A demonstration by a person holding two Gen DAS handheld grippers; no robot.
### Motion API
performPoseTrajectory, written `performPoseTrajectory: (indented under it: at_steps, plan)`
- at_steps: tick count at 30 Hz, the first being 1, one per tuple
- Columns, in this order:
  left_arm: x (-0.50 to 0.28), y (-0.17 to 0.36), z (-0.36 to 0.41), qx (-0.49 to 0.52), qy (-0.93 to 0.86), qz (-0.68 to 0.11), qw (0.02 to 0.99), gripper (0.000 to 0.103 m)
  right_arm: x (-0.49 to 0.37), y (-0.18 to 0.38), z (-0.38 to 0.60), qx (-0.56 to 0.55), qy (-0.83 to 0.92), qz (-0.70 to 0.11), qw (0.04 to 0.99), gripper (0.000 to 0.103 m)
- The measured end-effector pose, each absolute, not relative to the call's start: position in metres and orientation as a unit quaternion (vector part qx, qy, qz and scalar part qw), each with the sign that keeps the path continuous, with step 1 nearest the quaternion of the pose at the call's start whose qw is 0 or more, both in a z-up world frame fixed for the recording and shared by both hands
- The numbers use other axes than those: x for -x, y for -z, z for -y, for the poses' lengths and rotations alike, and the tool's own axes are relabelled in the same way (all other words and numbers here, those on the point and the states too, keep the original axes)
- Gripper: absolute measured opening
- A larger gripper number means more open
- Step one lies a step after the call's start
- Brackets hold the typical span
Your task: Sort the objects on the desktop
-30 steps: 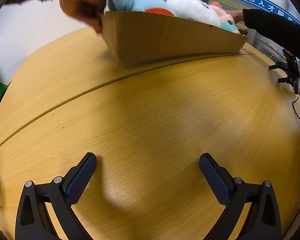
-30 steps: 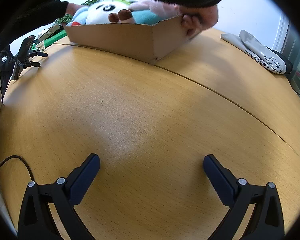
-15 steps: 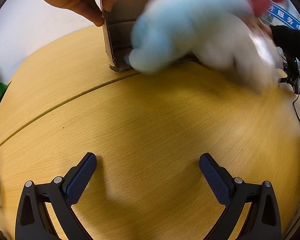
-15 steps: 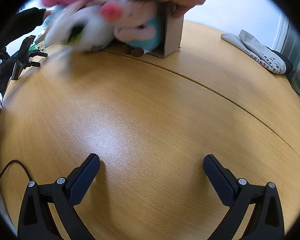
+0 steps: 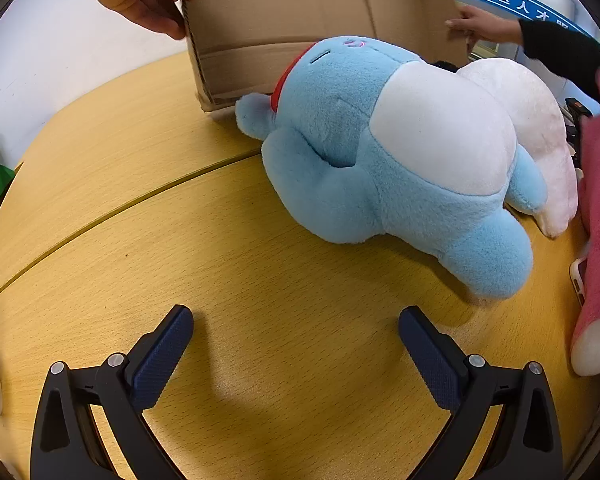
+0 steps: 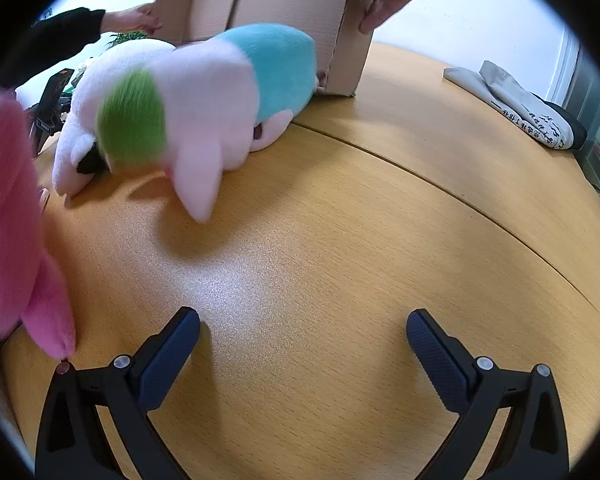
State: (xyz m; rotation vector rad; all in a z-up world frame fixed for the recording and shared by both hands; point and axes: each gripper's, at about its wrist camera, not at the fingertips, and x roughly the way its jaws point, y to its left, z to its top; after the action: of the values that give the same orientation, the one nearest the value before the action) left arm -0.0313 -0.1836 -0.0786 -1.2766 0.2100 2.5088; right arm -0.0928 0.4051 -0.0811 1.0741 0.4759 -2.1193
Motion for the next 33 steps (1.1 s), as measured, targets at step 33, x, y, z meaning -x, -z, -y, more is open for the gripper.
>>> performPoseTrajectory:
  at_steps: [33]
  plan:
    - [0.046, 0.077, 0.199, 0.448, -0.879, -0.068, 0.147, 0.103, 0.098, 0.081, -0.404, -0.416, 0.818, -0.183, 0.352, 0.103]
